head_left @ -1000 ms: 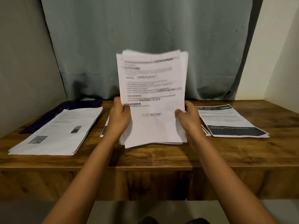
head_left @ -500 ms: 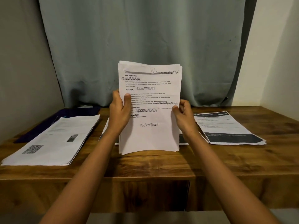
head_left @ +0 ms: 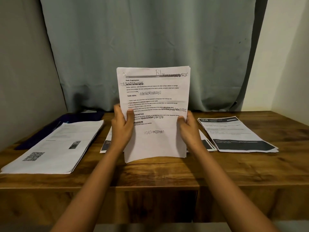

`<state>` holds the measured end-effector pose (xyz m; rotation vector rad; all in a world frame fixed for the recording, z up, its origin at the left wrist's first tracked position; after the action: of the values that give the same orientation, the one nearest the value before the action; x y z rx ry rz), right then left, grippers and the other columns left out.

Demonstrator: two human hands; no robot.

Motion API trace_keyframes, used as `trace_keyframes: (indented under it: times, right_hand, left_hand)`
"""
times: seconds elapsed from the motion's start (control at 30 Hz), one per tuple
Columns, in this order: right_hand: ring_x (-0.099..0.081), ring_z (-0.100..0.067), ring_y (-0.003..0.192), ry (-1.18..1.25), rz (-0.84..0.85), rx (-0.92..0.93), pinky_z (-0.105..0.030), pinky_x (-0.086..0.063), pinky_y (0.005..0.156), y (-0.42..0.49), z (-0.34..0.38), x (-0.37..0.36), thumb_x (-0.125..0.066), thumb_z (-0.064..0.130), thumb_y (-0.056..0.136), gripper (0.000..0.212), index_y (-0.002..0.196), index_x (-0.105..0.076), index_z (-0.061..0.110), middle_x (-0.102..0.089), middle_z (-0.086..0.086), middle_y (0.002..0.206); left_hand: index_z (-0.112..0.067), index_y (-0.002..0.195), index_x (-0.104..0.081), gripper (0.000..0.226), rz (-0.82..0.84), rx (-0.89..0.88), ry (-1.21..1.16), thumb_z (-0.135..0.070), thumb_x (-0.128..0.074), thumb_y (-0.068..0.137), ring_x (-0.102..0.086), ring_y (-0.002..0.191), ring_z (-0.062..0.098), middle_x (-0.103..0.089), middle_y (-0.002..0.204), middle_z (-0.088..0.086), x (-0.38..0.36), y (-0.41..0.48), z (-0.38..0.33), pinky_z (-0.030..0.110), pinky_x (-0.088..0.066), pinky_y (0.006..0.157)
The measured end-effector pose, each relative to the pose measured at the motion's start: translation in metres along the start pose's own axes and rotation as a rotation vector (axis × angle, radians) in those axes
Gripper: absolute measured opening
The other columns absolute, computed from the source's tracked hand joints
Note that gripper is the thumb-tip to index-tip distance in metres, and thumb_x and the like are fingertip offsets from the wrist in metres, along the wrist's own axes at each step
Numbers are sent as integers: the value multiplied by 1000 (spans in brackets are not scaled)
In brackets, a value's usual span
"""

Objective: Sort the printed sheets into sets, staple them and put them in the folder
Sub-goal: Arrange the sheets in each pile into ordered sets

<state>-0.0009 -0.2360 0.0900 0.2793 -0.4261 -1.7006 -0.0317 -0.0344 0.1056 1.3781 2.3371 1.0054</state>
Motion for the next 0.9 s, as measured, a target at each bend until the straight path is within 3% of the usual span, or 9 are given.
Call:
trace_keyframes:
  times: [0.07,0.27,0.4,0.5,0.57,0.63,0.77,0.9]
  right_hand:
    - [-55,-12,107,-24,7,12,-29,-44,94,-4,-7,-1,-40,14,100,22,118,-50,23,-59,6,119]
    - [-54,-18,116,-140,33,-5,-28,-44,92,-14,-18,2,-38,15,102,28,128,-47,12,-57,-2,130]
    - [-60,-12,98,-98,-20,2,-21,-48,76,-9,-11,15,-44,16,100,15,108,-57,16,-64,0,111]
    - [-63,-17,92,-75,-50,-21,-34,-53,79,-2,-4,33,-47,24,99,14,97,-59,18,-68,-5,104]
    - [-62,-14,90,-111,-25,-65,-36,-52,79,1,-3,47,-44,28,101,17,97,-58,19,-66,0,101]
    - [-57,-5,85,-132,10,-125,-26,-47,70,2,-3,61,-41,28,102,17,101,-56,20,-62,6,100]
    - [-61,-16,90,-189,-27,-196,-31,-51,74,2,-9,91,-41,28,102,26,104,-59,11,-65,-2,105]
    - [-57,-4,82,-182,-16,-266,-19,-43,58,-3,-16,127,-42,28,102,20,109,-58,17,-63,5,103]
  left_hand:
    - [0,121,-42,30,-14,2,8,-22,-44,101,-54,84,-17,-55,110,-6,-3,-11,9,0,-41,64]
    - [-1,122,-44,31,-39,41,-9,-22,-44,100,-53,85,-10,-56,114,-5,-9,-20,18,1,-43,63]
    - [-2,120,-47,28,-53,47,-55,-22,-45,101,-54,84,-5,-56,109,-8,-13,-12,5,-1,-42,62]
    - [-6,125,-46,30,-9,109,-110,-24,-44,101,-55,87,-4,-57,114,-7,-24,-1,-3,-1,-43,61]
    - [-11,126,-47,28,14,163,-143,-24,-44,102,-55,87,-4,-57,115,-8,-35,4,-6,4,-45,60]
    - [-13,123,-49,24,23,212,-165,-22,-44,102,-57,92,2,-58,116,-7,-49,7,-9,10,-45,67]
    - [-16,125,-49,25,59,302,-229,-21,-43,102,-56,101,12,-58,118,-6,-83,5,-17,26,-47,83]
    - [-17,129,-48,28,77,386,-280,-22,-42,102,-54,102,13,-56,120,-6,-119,3,-21,29,-45,85]
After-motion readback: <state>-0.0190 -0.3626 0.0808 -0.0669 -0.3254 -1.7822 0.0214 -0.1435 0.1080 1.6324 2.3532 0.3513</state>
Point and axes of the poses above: each hand's wrist, its own y-axis towards the middle knuckle, its own x-axis out of the back of the hand, z = x × y, the point moved 2 cm from there along y, towards the middle knuckle
